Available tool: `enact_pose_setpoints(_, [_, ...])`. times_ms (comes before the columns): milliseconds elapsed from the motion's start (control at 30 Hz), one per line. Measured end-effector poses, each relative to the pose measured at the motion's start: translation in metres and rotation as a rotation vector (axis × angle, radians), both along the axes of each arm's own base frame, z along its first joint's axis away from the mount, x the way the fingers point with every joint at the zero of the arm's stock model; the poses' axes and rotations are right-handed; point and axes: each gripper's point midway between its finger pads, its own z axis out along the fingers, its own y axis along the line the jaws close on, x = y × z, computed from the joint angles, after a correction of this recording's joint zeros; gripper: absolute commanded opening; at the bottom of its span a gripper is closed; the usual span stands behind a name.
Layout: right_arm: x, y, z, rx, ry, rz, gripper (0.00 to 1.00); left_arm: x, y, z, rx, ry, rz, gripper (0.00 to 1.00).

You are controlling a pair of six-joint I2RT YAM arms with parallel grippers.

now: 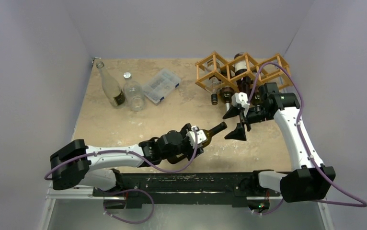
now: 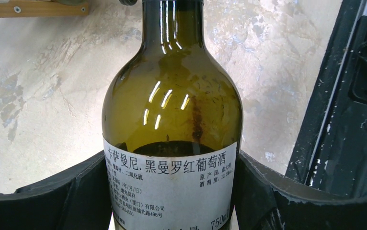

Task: Take the wine bottle off the wine rack
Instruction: Pick up the wine bottle from the wine rack.

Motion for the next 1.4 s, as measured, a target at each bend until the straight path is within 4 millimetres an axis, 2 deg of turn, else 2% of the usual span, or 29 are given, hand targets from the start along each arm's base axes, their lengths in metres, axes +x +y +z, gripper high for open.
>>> enact_pose_setpoints(167, [-0.006,0.007,0.009,0.039,-0.062,0.049,0.92,-0.006,0.001,0.003,-0.059,0.018,-0.007,0.0])
enact_pose_setpoints(333, [-0.009,0.014,0.009,0.054,-0.06,0.085,0.88,-0.009,0.001,0.003,-0.086,0.02,-0.015,0.0])
enact_pose_setpoints(533, [-0.012,0.023,0.006,0.065,-0.036,0.128,0.78,-0.01,-0.003,0.01,-0.122,0.02,-0.026,0.0])
enact_pose_setpoints(767, [-0.012,0.025,0.004,0.068,-0.02,0.132,0.57,-0.009,-0.007,0.018,-0.155,0.009,-0.031,0.0])
enact_pose_setpoints(967, [-0.011,0.025,0.004,0.069,-0.017,0.129,0.27,-0.014,-0.009,0.018,-0.174,0.02,-0.049,0.0])
enact_pose_setpoints(1200, [-0.013,0.025,0.004,0.068,0.008,0.122,0.0,-0.016,-0.011,0.017,-0.179,0.027,-0.063,0.0])
enact_pose_setpoints(1233, [-0.014,0.025,0.004,0.068,0.01,0.121,0.0,-0.016,-0.011,0.017,-0.18,0.028,-0.062,0.01])
enact_pose_setpoints(1400, [-0.013,0.024,0.006,0.048,0.022,0.109,0.0,-0.016,-0.014,0.015,-0.188,0.042,-0.063,0.31])
